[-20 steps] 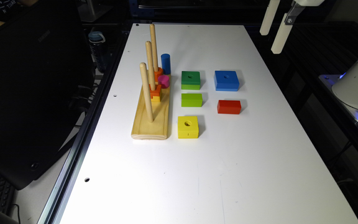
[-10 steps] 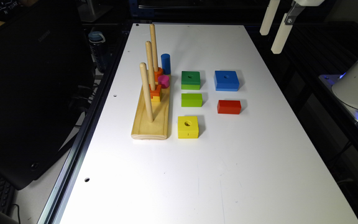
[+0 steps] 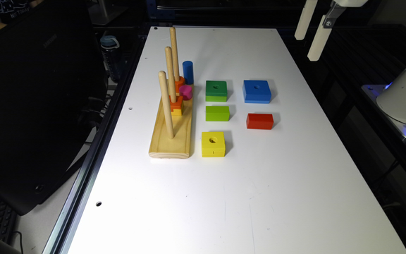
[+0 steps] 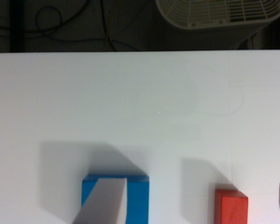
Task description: Pick up green block.
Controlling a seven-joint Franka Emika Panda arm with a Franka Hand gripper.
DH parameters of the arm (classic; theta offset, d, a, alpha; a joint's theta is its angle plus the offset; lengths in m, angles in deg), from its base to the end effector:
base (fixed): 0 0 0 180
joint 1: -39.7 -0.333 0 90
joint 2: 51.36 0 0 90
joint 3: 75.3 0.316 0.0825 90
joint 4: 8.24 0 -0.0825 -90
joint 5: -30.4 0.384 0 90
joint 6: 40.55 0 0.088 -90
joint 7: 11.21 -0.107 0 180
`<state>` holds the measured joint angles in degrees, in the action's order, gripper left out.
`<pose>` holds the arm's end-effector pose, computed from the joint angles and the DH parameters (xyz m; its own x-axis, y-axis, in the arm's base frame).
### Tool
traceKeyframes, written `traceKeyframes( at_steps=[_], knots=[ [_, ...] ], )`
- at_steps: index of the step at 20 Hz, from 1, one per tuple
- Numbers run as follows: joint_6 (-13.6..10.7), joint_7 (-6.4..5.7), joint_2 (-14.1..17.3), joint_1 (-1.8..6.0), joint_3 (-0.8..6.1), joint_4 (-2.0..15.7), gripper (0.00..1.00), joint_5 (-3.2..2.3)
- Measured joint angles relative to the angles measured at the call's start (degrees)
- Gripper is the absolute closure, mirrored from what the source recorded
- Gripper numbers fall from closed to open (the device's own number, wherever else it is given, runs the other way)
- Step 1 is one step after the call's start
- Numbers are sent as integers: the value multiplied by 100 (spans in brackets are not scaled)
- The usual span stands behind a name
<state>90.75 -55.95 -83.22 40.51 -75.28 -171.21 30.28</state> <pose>0.3352 -0.0047 0.3479 0.7015 -0.7127 0.0036 -0.7127 -0.7015 -0.0011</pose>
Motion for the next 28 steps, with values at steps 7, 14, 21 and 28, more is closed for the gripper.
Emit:
traceKeyframes(
  at_steps=[7, 14, 21, 28],
  knots=[
    [0, -10, 0, -11, 23, 0, 0, 5],
    [12, 16, 4, 53, 18, 57, 0, -2],
    [235, 102, 283, 171, 17, 222, 0, -10],
    [333, 389, 958, 470, 6, 780, 0, -26]
  ],
)
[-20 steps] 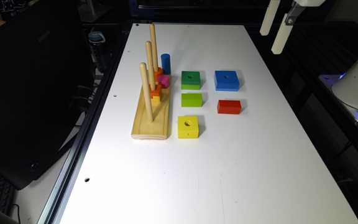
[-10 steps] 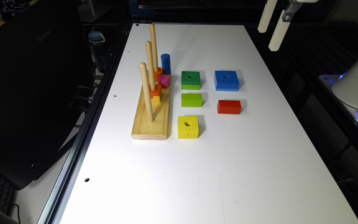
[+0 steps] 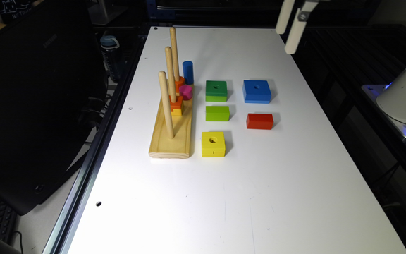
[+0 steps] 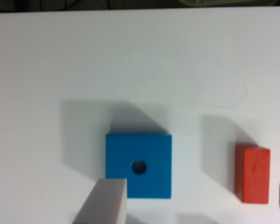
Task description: Pick up green block.
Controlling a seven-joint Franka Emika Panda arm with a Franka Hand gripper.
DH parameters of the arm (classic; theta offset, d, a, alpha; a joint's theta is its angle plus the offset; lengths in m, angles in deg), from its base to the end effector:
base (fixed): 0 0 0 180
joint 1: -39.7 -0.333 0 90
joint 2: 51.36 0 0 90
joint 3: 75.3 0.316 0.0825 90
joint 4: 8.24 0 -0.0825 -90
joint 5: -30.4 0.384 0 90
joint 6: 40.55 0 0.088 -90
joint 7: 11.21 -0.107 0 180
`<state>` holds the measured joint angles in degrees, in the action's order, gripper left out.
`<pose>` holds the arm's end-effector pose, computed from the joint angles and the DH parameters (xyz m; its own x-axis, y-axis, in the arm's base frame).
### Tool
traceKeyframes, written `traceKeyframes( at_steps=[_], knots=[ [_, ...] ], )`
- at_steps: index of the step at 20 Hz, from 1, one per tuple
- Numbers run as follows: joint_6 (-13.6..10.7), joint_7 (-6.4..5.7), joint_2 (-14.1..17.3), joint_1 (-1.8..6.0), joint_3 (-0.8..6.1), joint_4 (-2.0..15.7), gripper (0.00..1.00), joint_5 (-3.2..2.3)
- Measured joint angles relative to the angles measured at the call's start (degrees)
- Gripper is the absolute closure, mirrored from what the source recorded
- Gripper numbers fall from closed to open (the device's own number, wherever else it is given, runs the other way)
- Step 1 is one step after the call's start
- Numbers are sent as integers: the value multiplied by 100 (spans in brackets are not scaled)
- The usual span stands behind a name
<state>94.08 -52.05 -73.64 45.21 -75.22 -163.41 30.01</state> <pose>0.3835 -0.0366 0.3515 0.6942 -0.7193 0.0266 -0.7192 -0.6947 -0.0157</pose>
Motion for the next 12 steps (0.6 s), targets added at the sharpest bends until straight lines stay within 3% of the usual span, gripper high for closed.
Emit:
traceKeyframes(
  at_steps=[2, 8, 12],
  knots=[
    [2, 90, 195, 90, 1, 162, 0, 1],
    [4, 118, 447, 121, 2, 400, 0, -1],
    [4, 199, 624, 207, 3, 574, 0, -1]
  ],
)
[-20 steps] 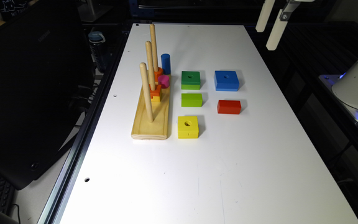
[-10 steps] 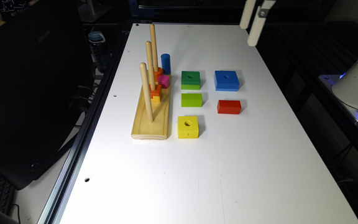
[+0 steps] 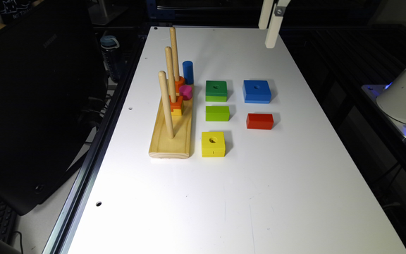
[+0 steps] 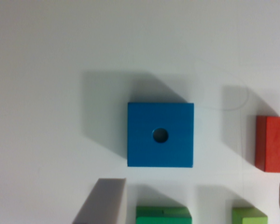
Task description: Pick up green block.
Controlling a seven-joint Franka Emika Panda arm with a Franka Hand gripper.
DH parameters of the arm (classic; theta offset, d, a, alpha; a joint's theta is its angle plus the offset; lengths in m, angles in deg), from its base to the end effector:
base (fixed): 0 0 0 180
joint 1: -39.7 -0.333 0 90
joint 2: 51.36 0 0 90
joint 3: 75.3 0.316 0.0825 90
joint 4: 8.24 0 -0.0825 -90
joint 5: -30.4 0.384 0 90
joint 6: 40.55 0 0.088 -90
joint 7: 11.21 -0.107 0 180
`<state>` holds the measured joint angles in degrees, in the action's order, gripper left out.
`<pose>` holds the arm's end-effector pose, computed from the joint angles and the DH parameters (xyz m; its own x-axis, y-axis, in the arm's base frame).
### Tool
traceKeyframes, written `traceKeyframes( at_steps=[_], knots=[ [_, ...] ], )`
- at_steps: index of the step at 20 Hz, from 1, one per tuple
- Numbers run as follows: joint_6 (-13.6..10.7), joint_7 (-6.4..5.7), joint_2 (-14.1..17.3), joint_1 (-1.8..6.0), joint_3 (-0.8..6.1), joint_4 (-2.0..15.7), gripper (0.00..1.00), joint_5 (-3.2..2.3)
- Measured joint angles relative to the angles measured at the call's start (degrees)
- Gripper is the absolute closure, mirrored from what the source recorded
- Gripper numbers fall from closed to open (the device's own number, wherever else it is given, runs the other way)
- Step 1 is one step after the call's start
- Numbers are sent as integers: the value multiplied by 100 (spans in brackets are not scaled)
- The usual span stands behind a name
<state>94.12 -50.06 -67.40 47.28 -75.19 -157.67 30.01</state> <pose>0.4145 -0.0545 0.3506 0.6938 -0.7199 0.0208 -0.7199 -0.6940 -0.0097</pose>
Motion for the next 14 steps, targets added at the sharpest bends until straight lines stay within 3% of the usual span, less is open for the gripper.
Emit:
traceKeyframes(
  at_steps=[6, 10, 14],
  knots=[
    [1, 76, 254, 77, -1, 253, 0, 0],
    [2, 124, 526, 130, -1, 532, 0, -1],
    [2, 134, 718, 135, 1, 701, 0, -1]
  ],
)
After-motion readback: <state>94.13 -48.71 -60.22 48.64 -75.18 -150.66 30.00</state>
